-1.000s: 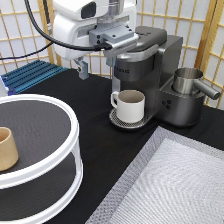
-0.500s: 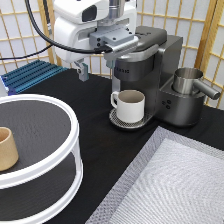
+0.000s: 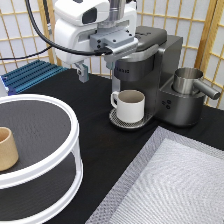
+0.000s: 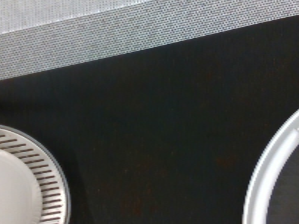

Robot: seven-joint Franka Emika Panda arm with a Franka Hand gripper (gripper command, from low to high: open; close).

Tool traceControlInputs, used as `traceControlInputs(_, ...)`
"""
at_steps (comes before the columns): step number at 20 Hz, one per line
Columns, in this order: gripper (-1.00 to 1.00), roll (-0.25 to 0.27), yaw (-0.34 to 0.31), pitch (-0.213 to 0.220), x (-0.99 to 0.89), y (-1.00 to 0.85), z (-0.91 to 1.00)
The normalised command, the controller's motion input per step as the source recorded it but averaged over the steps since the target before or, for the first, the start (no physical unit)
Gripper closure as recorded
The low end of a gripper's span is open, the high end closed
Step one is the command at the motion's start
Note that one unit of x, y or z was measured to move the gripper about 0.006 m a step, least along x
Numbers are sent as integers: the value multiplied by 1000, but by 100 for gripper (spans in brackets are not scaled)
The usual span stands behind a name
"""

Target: Make coffee

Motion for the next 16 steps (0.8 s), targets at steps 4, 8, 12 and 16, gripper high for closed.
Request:
traceControlInputs(4,-100,0,0,0,0,0,0)
traceControlInputs(8,-100,0,0,0,0,0,0)
traceControlInputs(12,-100,0,0,0,0,0,0)
traceControlInputs(16,-100,0,0,0,0,0,0)
